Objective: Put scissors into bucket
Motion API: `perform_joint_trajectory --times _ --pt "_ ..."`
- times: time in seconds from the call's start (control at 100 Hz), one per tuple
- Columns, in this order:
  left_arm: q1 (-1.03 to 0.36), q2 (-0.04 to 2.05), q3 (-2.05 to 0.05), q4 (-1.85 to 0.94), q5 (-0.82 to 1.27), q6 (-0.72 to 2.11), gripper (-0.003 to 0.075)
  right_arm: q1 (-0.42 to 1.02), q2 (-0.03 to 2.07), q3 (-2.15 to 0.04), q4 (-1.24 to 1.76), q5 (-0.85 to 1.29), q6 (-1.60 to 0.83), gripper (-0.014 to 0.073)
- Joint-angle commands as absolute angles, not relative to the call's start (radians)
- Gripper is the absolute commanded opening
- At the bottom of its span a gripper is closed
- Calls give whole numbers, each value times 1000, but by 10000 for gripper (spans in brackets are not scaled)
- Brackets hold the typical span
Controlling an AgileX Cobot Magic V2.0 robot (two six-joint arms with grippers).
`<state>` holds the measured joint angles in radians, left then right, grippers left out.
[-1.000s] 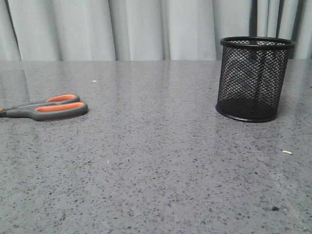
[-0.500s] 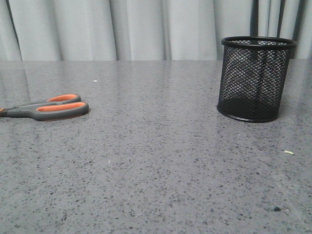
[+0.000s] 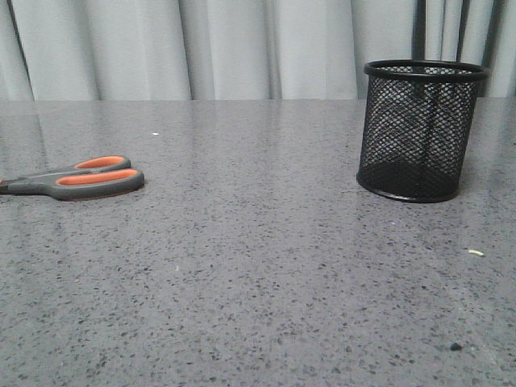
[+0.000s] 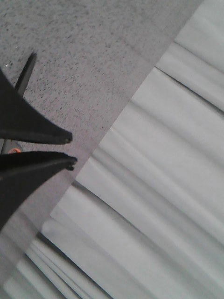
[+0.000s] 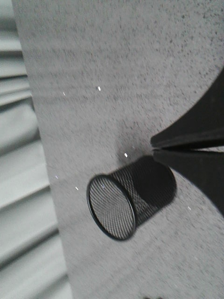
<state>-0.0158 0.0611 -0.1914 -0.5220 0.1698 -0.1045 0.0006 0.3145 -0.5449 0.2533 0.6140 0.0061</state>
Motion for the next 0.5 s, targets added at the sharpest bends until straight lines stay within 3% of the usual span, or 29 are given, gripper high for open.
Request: perform_joint_trajectory --times 0.0,0.09,0.14,0.32,0.39,0.49 --pt "-16 133 -296 -396 176 -63 155 34 400 -660 249 659 -9 -43" --pt "-16 201 -342 -384 181 22 284 50 465 -716 263 716 -9 -9" --pt "-17 223 -349 -384 172 23 310 55 495 -736 277 723 -9 52" --pt "-26 230 -355 -424 219 23 271 58 554 -775 331 731 -9 385" --pt "-26 243 -393 -429 300 48 270 58 556 -784 337 739 -17 442" --pt "-40 324 -485 -429 477 189 273 58 556 -795 337 748 -46 447"
